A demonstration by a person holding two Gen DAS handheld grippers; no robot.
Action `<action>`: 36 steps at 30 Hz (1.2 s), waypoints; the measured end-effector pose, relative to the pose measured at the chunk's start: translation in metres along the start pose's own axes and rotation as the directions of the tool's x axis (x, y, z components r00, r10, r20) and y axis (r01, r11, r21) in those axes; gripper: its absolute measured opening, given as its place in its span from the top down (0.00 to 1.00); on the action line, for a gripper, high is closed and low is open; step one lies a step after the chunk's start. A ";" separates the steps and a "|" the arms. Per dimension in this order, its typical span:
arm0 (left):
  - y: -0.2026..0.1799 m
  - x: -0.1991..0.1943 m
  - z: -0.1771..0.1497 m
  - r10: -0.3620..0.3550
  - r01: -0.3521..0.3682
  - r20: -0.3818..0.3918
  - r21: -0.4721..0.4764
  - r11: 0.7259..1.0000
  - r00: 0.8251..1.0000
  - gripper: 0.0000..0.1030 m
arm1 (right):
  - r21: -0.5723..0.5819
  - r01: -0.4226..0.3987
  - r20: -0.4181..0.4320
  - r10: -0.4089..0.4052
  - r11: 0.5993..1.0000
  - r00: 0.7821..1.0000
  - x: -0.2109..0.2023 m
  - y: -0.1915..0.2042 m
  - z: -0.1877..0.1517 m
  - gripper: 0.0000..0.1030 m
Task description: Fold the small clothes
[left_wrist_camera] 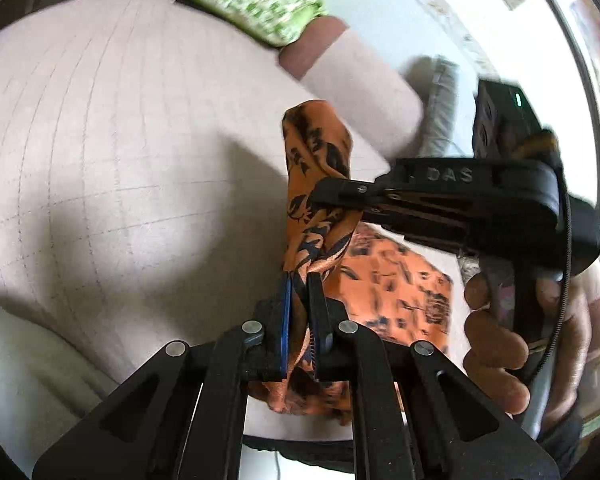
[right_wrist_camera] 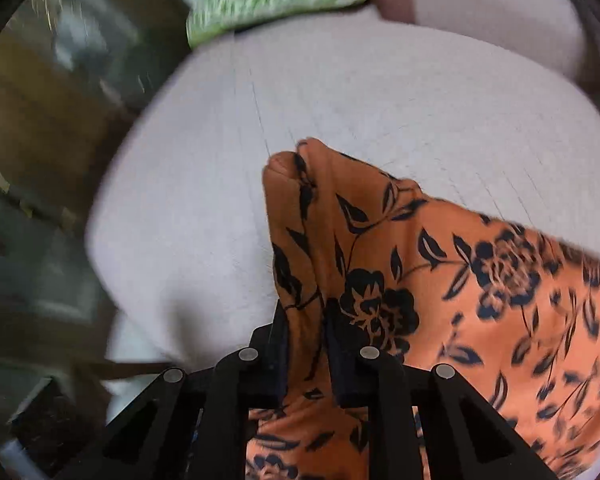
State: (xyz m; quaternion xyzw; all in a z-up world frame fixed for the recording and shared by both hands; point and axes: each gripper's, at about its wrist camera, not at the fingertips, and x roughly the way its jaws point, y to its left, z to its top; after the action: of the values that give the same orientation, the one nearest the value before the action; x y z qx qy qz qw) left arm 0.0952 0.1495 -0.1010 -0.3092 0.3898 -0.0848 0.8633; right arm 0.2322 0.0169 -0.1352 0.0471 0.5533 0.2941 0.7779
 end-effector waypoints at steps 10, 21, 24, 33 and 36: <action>-0.156 0.013 -0.046 -0.039 0.055 -0.068 0.261 0.964 0.997 0.94 | 0.103 -0.281 0.252 0.248 0.954 0.935 -0.122 -0.092 -0.053 0.85; -0.273 0.142 -0.103 0.025 0.082 -0.227 0.448 0.890 0.974 0.94 | 0.336 -0.510 0.454 0.338 0.792 0.824 -0.162 -0.289 -0.085 0.85; -0.289 0.174 -0.122 0.060 0.072 -0.256 0.478 0.876 0.965 0.94 | 0.422 -0.539 0.480 0.324 0.729 0.815 -0.158 -0.333 -0.098 0.85; -0.274 0.200 -0.128 -0.043 0.215 -0.373 0.434 0.875 0.927 0.89 | 0.618 -0.485 0.414 0.269 0.618 0.870 -0.134 -0.389 -0.112 0.83; -0.267 0.165 -0.113 -0.103 0.257 -0.342 0.442 0.860 0.934 0.75 | 0.619 -0.459 0.408 0.238 0.637 0.881 -0.141 -0.392 -0.111 0.82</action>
State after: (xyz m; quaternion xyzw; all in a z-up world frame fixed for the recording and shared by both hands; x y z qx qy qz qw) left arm 0.1504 -0.1792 -0.1002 -0.1045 0.4547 -0.3068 0.8296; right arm 0.2618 -0.4050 -0.2169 0.4876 0.4829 0.1981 0.6999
